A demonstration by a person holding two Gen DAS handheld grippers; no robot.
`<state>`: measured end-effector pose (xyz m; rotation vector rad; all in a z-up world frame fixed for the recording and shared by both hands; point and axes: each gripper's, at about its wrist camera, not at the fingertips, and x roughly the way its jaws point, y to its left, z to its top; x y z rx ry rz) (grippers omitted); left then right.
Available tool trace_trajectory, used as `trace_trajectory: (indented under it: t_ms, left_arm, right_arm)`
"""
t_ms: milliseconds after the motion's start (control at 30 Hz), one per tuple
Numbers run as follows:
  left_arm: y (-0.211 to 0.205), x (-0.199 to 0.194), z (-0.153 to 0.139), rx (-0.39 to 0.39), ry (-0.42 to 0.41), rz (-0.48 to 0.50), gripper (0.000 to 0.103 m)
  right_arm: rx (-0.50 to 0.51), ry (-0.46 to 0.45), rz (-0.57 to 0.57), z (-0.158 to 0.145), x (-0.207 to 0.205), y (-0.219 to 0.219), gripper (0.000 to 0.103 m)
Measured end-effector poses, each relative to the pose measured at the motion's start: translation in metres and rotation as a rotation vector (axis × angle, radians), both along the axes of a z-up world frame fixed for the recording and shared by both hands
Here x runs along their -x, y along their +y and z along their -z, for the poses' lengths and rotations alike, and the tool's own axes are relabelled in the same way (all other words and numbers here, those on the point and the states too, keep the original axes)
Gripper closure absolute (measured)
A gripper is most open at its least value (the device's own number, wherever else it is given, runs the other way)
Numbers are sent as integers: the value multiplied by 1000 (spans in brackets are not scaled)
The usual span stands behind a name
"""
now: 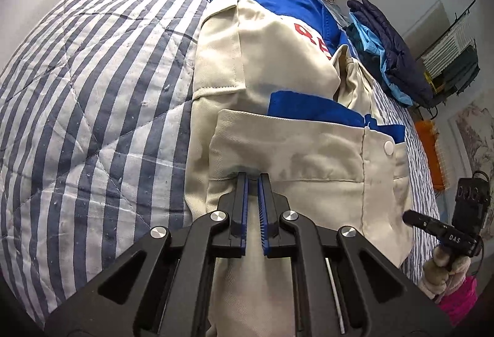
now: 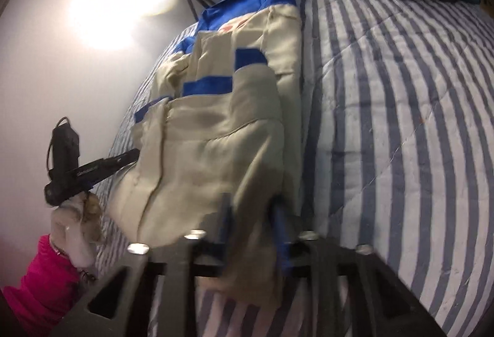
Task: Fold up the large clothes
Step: 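Pinch the folded jacket edge with both grippers, then lift the folded jacket by its blue collar end with both grippers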
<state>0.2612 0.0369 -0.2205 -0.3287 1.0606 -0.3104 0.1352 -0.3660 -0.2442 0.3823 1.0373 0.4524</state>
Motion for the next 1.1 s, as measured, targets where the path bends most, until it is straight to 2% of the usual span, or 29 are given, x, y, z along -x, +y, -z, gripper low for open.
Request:
trace_trajectory:
  t_ms: [100, 200, 300, 367, 533, 700, 767, 800, 833, 867, 1000, 1100]
  left_arm:
    - [-3, -3, -1, -17, -7, 11, 94]
    - [-7, -3, -9, -32, -7, 11, 94]
    - [-3, -2, -28, -20, -36, 5, 94]
    - [1, -4, -41, -11, -56, 3, 94]
    - [14, -28, -103, -13, -156, -9, 94]
    - [36, -74, -162, 12, -235, -48, 94]
    - [45, -101, -178, 19, -247, -56, 90]
    - [47, -113, -180, 22, -249, -67, 77]
    - [53, -127, -181, 40, -251, -84, 58]
    - [57, -139, -179, 63, -245, -95, 52]
    - [57, -188, -149, 90, -177, -101, 51]
    - [53, -213, -112, 128, -109, -98, 51]
  right_arm:
    - [109, 27, -8, 2, 11, 6, 96]
    - [153, 12, -16, -10, 12, 9, 94]
    - [172, -71, -7, -36, 13, 6, 75]
    - [191, -129, -4, -53, 13, 3, 72]
    - [216, -238, -24, -92, -6, 7, 72]
    - [221, -326, -19, -125, -56, 9, 71]
    - [221, -345, -15, -135, -78, 10, 65]
    - [218, -354, -13, -139, -90, 10, 63]
    - [215, -356, -10, -142, -103, 9, 61]
    - [213, -353, -4, -143, -115, 9, 61]
    - [156, -289, 35, -135, -174, 0, 60]
    - [133, -236, 57, -119, -212, -5, 60]
